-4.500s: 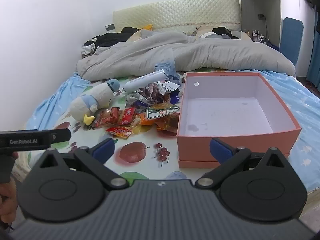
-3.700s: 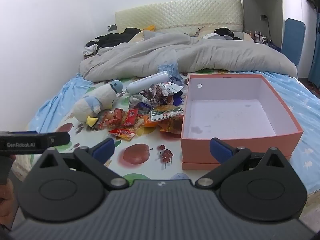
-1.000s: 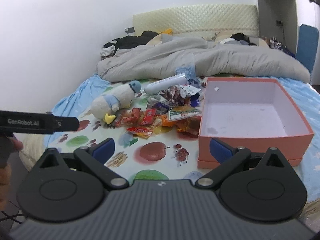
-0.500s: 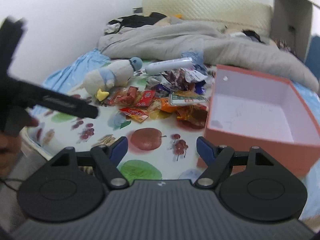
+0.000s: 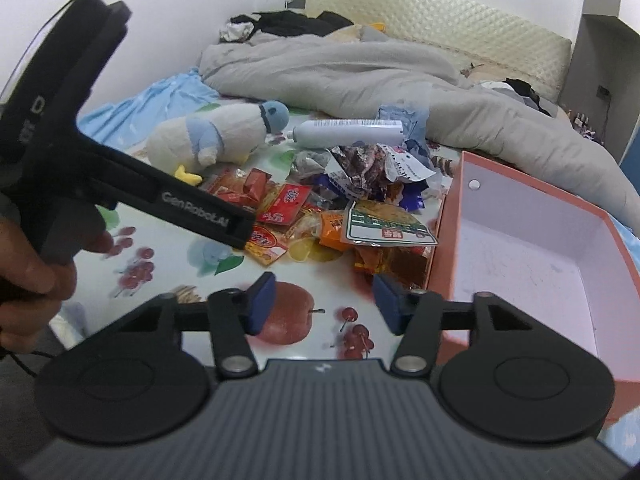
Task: Organize snacks
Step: 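Grasp the red snack wrapper with the left tool while the right tool grasps the clear gummy bag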
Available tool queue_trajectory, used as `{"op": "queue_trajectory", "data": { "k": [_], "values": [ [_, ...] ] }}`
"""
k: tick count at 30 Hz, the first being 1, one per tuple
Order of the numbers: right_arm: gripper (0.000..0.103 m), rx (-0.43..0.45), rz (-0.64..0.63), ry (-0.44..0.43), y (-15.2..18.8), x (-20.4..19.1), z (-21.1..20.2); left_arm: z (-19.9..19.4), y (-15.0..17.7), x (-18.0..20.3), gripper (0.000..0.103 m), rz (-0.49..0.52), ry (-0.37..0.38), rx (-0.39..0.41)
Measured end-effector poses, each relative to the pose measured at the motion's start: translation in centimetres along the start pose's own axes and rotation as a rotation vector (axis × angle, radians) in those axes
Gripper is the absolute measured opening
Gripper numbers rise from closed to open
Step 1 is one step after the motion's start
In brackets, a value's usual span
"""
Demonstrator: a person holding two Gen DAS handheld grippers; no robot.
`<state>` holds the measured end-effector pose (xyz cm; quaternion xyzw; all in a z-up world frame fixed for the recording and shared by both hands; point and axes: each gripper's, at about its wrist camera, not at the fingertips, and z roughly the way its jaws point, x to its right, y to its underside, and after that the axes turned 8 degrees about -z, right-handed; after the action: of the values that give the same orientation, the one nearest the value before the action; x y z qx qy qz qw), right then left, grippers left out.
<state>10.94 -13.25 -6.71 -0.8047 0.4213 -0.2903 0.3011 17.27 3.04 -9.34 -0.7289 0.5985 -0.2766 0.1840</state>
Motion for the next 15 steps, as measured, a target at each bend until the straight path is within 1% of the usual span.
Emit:
{"op": "queue_trajectory", "data": {
  "k": [3,5,7,9,12,14,15],
  "values": [
    [0.053,-0.006,-0.025,0.016,-0.1,-0.2,1.6,2.1,-0.6,-0.6,0.097,-0.002,0.021,0.0],
    [0.053,-0.004,-0.024,0.024,-0.2,-0.1,2.7,3.7,-1.0,-0.9,0.095,-0.002,0.03,-0.013],
    [0.053,0.008,-0.027,0.042,-0.5,0.0,3.6,5.4,-1.4,-1.4,0.094,-0.013,0.031,-0.019],
    [0.053,0.003,-0.067,0.073,-0.8,-0.1,4.9,6.9,-1.9,-1.7,0.094,-0.014,0.024,-0.019],
    [0.053,-0.002,-0.092,0.097,-1.2,0.1,6.6,8.8,-2.5,-2.0,0.094,-0.016,0.007,-0.018],
    [0.053,-0.005,-0.128,0.11,-1.4,-0.1,7.6,9.8,-2.9,-2.3,0.094,-0.004,-0.022,-0.009],
    [0.053,-0.004,-0.159,0.121,-1.4,-0.2,8.1,10.2,-3.2,-2.6,0.094,0.009,-0.052,0.007]
  ]
}}
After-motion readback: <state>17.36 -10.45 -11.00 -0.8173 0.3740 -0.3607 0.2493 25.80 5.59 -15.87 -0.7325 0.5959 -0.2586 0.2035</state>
